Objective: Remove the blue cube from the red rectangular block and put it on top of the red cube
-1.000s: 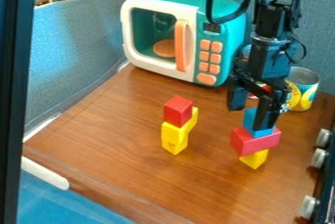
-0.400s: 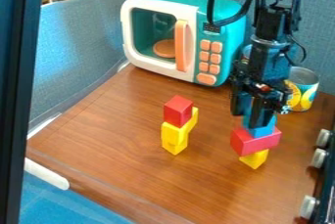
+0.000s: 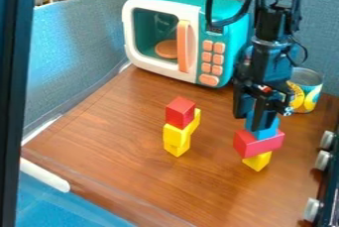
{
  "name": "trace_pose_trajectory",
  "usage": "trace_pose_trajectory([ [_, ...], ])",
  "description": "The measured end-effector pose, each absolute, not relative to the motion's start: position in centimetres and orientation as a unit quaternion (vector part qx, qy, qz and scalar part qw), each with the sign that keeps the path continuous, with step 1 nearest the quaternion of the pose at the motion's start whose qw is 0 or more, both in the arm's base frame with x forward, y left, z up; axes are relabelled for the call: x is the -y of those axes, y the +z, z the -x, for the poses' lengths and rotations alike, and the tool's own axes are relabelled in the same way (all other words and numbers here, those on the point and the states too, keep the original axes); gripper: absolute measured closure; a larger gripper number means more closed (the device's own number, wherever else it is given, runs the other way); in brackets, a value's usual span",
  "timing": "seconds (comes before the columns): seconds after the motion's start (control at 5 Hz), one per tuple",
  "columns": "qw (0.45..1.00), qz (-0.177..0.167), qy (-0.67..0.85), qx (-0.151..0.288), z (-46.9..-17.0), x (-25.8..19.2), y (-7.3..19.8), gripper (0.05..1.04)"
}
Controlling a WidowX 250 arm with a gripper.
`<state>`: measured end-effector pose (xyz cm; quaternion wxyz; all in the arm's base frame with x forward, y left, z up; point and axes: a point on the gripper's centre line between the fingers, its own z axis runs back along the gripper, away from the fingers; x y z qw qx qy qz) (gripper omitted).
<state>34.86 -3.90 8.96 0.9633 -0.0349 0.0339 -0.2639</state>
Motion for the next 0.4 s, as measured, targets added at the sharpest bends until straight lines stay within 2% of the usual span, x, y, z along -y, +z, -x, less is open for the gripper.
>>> trace_pose_trajectory([
  [0.2, 0.970, 0.041, -0.240, 0.013, -33.4, 2.6, 12.2, 0.546],
  [0.4, 0.974, 0.058, -0.215, 0.036, -31.4, 0.7, 13.8, 0.546],
])
